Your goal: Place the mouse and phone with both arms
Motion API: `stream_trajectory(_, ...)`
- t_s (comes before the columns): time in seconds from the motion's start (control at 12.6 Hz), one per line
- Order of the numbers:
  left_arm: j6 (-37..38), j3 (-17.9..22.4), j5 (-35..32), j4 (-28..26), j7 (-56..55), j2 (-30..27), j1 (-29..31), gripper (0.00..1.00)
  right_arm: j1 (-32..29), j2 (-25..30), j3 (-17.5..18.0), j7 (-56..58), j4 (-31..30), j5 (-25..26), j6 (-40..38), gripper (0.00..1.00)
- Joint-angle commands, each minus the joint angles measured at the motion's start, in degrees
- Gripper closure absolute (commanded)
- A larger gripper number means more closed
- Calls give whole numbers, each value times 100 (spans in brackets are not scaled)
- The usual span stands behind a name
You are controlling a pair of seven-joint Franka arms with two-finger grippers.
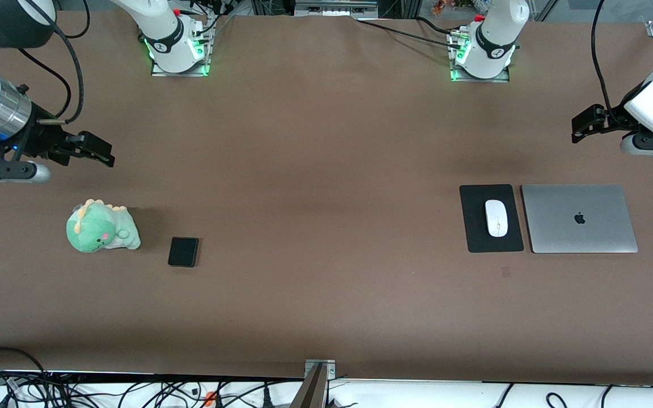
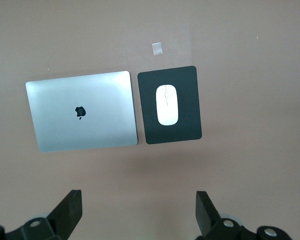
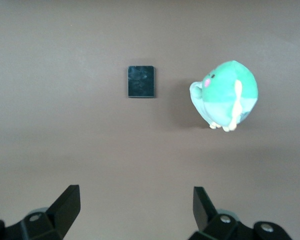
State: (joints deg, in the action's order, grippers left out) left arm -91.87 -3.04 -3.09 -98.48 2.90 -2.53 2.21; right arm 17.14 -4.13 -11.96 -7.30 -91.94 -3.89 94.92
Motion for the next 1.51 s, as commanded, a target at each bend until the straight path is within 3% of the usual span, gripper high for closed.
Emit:
stream_trajectory(0.0, 64, 14, 159, 83, 27, -19, -19, 0, -53, 352, 88, 159, -396, 186, 27, 0)
stream_trajectory(1.43, 73, -65, 160, 162, -26, 7, -28, 0, 79, 326, 79, 150, -298, 195, 9, 0)
